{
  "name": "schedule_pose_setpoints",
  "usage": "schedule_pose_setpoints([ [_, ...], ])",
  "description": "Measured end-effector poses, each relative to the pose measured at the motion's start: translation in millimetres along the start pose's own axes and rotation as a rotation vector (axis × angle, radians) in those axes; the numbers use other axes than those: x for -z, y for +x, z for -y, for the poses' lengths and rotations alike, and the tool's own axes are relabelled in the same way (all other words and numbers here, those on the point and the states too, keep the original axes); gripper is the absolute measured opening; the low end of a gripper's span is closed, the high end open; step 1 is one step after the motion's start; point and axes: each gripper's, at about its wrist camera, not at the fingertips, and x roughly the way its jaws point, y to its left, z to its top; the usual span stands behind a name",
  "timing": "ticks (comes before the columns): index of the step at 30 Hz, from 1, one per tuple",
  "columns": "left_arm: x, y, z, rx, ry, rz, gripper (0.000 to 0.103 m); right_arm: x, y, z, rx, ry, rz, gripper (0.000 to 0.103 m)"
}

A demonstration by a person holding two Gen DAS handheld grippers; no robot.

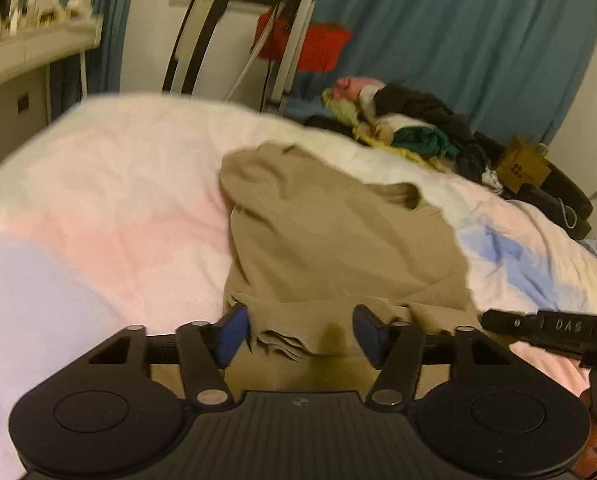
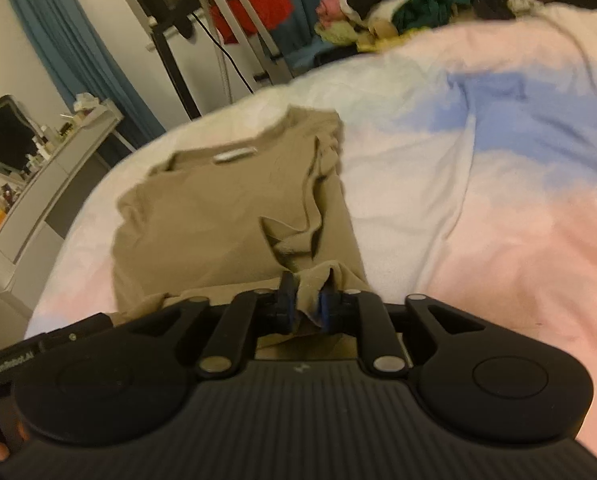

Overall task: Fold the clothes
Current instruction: 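Grasp the strip end with both tools and fold it over toward the collar, then open both tools and lift them off the folded shirt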

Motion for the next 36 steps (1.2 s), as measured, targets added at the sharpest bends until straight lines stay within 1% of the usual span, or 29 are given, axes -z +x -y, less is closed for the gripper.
schedule_pose_setpoints([
  [1, 2.3, -13.6, 5.4, -0.001, 0.013, 0.019, 0.08, 1.0, -12.5, -3.3, -0.005, -0.017, 0.022, 0.032],
  [2, 4.7, -27.3, 10.8, -0.001, 0.025, 0.037, 0.083, 3.1, -28.4, -7.3, -0.012, -0.032, 0.057, 0.051],
  [3, 7.0, -40.9, 16.2, -0.002, 0.038, 0.056, 0.087, 5.1, -44.5, -11.3, -0.019, -0.048, 0.092, 0.065],
  [4, 9.4, -54.5, 22.4, -0.003, 0.055, 0.074, 0.091, 9.5, -63.0, -13.8, -0.033, -0.053, 0.142, 0.092],
  [5, 12.0, -68.0, 29.5, -0.006, 0.08, 0.091, 0.095, 13.1, -78.4, -15.0, -0.048, -0.054, 0.184, 0.103],
  [6, 15.1, -81.4, 36.0, -0.006, 0.101, 0.11, 0.097, 18.6, -97.1, -17.4, -0.067, -0.059, 0.226, 0.103],
  [7, 18.6, -94.1, 41.4, -0.006, 0.116, 0.128, 0.099, 22.8, -110.2, -20.0, -0.072, -0.07, 0.246, 0.103],
  [10, 31.5, -127.5, 50.5, -0.002, 0.124, 0.171, 0.101, 37.5, -146.2, -25.7, -0.075, -0.102, 0.304, 0.103],
  [12, 42.6, -144.3, 51.0, 0.014, 0.116, 0.181, 0.102, 50.2, -162.8, -25.5, -0.065, -0.126, 0.334, 0.103],
  [14, 54.2, -155.3, 48.4, 0.015, 0.104, 0.181, 0.102, 62.9, -175.6, -24.1, -0.046, -0.143, 0.359, 0.103],
  [17, 70.4, -160.1, 42.1, 0.005, 0.086, 0.156, 0.102, 76.2, -183.8, -20.6, -0.03, -0.143, 0.371, 0.103],
  [20, 80.7, -156.6, 35.4, 0.005, 0.062, 0.111, 0.102, 77.7, -181.6, -21.3, -0.025, -0.138, 0.373, 0.103],
  [24, 82.6, -154.1, 33.8, -0.018, 0.069, 0.117, 0.102, 81.6, -177.6, -28.7, -0.017, -0.198, 0.393, 0.102],
  [25, 81.9, -154.5, 34.5, -0.025, 0.074, 0.125, 0.102, 83.1, -176.7, -31.6, -0.018, -0.222, 0.397, 0.097],
  [26, 81.6, -155.2, 35.0, -0.029, 0.075, 0.135, 0.102, 85.4, -176.4, -35.2, -0.012, -0.242, 0.396, 0.075],
  [27, 81.7, -155.6, 35.0, -0.033, 0.073, 0.145, 0.102, 85.5, -174.6, -36.8, -0.012, -0.25, 0.387, 0.061],
  [28, 81.7, -156.1, 35.1, -0.037, 0.071, 0.156, 0.102, 85.6, -172.8, -38.5, -0.011, -0.258, 0.379, 0.043],
  [29, 81.8, -156.7, 35.0, -0.041, 0.068, 0.166, 0.102, 85.6, -171.1, -40.1, -0.011, -0.266, 0.371, 0.037],
  [32, 80.5, -157.4, 33.9, -0.047, 0.061, 0.181, 0.102, 85.9, -169.1, -40.9, -0.02, -0.265, 0.362, 0.037],
  [34, 79.2, -156.5, 31.6, -0.037, 0.044, 0.172, 0.102, 84.8, -169.7, -37.9, -0.042, -0.241, 0.367, 0.039],
  [36, 78.9, -152.7, 28.2, -0.015, 0.016, 0.137, 0.102, 82.8, -170.7, -34.1, -0.065, -0.206, 0.37, 0.07],
])
